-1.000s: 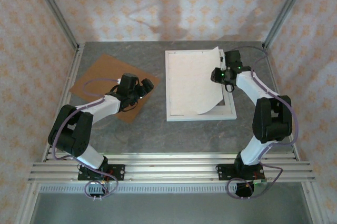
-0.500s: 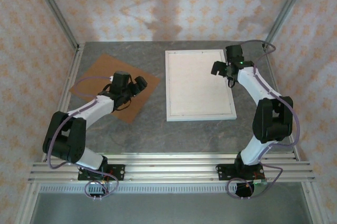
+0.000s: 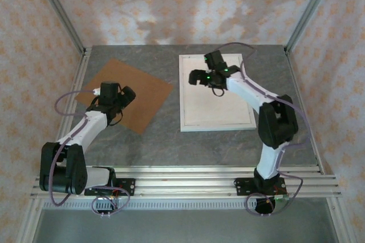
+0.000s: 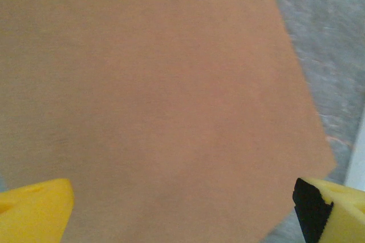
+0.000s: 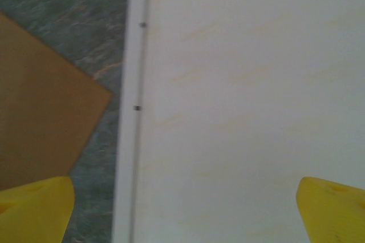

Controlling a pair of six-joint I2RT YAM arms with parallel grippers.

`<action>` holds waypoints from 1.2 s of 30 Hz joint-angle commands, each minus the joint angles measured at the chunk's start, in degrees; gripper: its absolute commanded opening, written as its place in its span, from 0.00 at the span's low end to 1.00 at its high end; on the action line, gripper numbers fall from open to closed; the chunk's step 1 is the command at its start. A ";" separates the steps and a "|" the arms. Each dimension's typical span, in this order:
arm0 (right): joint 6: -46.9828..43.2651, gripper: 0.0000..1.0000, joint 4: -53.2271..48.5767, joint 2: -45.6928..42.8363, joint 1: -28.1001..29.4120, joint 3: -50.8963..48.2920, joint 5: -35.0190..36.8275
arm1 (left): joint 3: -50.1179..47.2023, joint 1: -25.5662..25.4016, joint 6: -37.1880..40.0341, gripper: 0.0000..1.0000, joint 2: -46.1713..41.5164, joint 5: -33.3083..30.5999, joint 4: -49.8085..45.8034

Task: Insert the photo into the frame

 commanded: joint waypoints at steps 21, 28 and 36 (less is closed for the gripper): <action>8.51 0.91 -6.83 42.10 10.17 50.50 0.67 | -7.94 -1.20 -3.68 1.00 8.73 11.59 9.26; 10.37 0.89 -15.21 49.06 11.34 59.49 7.33 | -9.18 -1.17 -0.19 1.00 3.87 9.71 2.53; 8.62 0.91 -22.01 44.27 10.42 52.04 18.06 | -6.32 -0.87 3.34 1.00 -0.07 6.34 -5.45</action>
